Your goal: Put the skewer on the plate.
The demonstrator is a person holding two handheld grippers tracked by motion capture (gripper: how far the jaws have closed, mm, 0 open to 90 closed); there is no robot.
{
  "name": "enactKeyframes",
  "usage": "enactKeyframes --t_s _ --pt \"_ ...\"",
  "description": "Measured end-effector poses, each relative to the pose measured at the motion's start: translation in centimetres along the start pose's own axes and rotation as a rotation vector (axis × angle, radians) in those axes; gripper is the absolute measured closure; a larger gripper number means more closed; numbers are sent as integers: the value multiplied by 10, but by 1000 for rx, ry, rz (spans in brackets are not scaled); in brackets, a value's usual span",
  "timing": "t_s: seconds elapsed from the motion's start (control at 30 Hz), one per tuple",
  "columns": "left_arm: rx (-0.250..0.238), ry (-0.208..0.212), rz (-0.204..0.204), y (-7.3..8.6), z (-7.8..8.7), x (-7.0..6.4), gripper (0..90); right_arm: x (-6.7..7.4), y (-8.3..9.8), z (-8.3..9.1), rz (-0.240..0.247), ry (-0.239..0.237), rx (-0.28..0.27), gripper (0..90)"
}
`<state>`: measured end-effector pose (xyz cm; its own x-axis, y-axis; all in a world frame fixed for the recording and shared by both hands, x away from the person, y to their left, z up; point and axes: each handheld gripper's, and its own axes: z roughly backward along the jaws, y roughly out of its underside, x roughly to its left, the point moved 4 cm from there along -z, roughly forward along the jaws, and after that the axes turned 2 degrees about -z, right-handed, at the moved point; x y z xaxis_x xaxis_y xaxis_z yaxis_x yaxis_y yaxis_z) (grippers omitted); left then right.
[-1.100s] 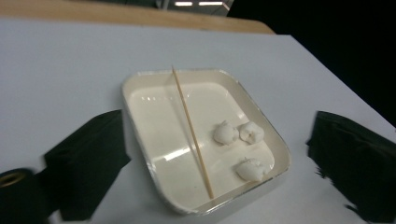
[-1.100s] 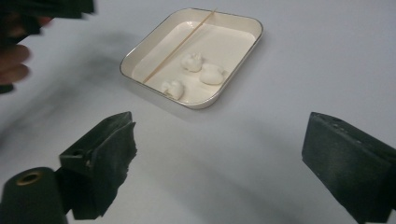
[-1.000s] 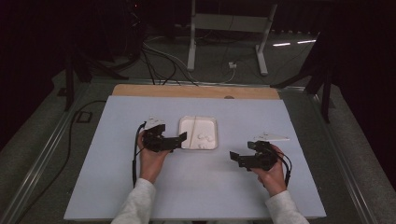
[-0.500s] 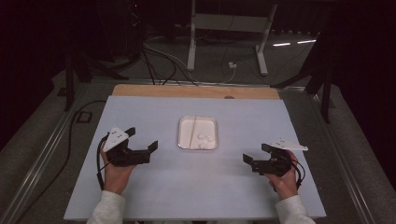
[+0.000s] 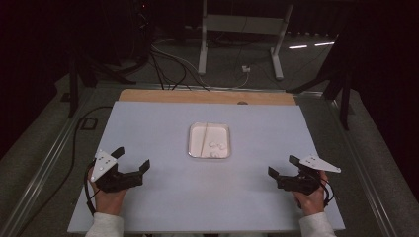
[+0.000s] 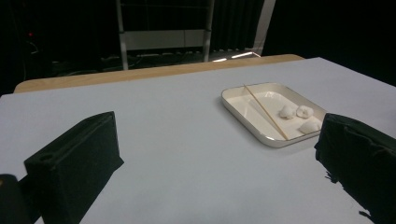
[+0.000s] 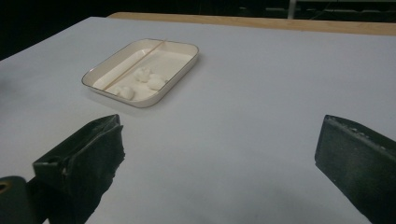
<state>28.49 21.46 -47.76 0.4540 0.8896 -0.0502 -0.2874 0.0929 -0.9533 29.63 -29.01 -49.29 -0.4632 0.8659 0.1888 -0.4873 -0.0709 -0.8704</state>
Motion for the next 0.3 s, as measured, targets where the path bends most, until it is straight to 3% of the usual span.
enactKeyframes --t_s 0.3 --pt "-6 -17 11 5 6 5 7 -7 8 4 11 36 -5 10"
